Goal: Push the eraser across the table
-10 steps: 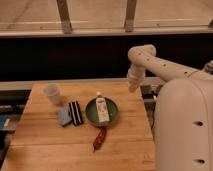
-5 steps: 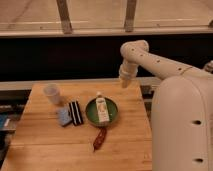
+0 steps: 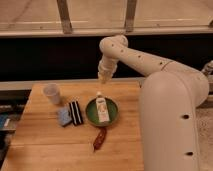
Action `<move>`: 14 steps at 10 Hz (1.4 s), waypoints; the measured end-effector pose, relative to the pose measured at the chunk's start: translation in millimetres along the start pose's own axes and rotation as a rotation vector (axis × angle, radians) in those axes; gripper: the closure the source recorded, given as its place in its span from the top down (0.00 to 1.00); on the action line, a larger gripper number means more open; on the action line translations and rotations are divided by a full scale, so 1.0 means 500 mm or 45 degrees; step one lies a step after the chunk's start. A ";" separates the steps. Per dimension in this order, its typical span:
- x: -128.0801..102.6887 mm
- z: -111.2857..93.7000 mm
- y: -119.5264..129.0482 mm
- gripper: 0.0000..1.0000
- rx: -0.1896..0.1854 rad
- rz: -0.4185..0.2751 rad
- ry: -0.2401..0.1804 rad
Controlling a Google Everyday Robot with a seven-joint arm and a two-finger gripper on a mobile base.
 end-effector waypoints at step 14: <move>-0.019 0.127 0.186 0.00 -0.188 -0.237 0.119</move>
